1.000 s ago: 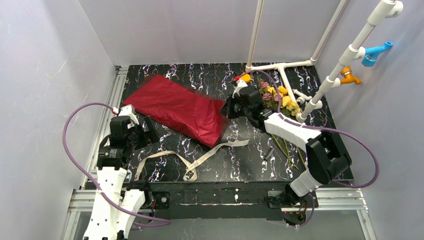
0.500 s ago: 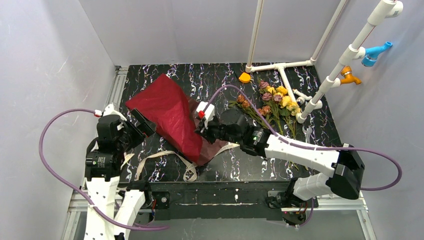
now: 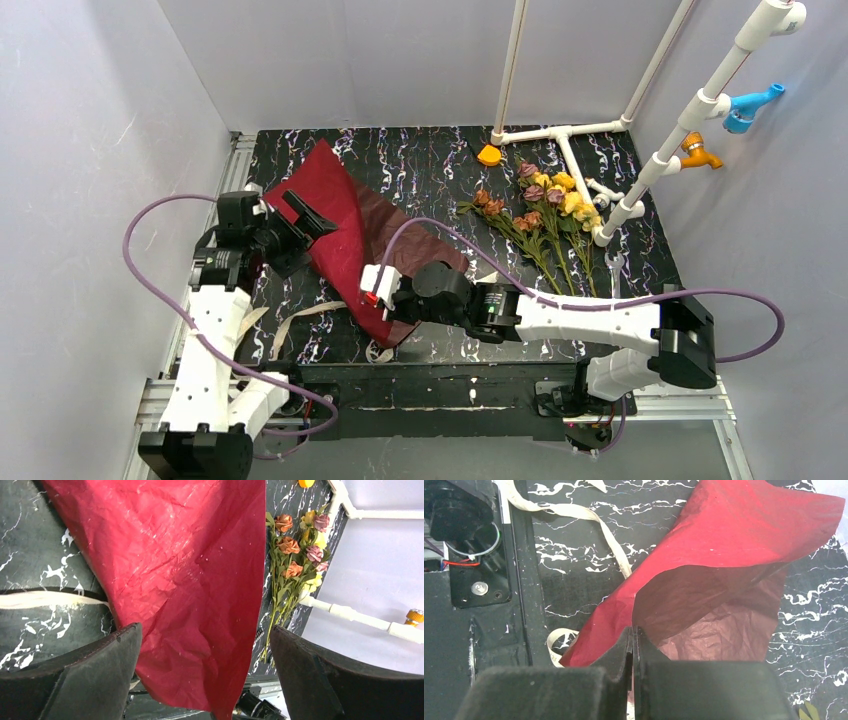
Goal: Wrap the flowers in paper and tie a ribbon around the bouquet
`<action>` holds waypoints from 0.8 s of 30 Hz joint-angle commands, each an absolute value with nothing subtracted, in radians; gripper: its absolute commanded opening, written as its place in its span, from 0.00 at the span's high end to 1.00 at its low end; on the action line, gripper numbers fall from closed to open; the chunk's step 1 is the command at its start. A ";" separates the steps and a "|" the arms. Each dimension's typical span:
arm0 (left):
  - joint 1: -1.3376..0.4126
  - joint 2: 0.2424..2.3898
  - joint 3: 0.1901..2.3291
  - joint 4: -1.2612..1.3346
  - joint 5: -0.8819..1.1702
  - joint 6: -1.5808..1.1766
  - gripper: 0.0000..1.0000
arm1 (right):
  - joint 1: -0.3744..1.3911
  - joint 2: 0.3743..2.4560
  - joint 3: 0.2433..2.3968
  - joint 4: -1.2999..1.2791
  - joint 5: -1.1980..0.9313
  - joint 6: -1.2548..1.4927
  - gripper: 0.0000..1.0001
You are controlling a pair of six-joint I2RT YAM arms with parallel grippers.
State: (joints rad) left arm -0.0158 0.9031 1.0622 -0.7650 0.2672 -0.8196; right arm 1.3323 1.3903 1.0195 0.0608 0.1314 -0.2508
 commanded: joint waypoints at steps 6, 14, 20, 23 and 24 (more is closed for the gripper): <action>-0.014 1.073 1.133 -0.647 0.427 -0.733 0.06 | 1.356 1.375 1.024 0.139 0.128 -0.331 0.99; -0.016 1.174 1.184 -0.582 0.473 -0.683 0.13 | 1.366 1.392 1.037 0.131 0.113 -0.339 0.99; -0.038 1.243 1.201 -0.560 0.489 -0.670 0.17 | 1.387 1.413 1.067 0.102 0.110 -0.365 0.99; -0.054 1.269 1.222 -0.563 0.484 -0.643 0.22 | 1.400 1.424 1.085 0.084 0.115 -0.383 0.99; -0.056 1.281 1.230 -0.570 0.484 -0.634 0.26 | 1.406 1.426 1.089 0.080 0.118 -0.389 0.99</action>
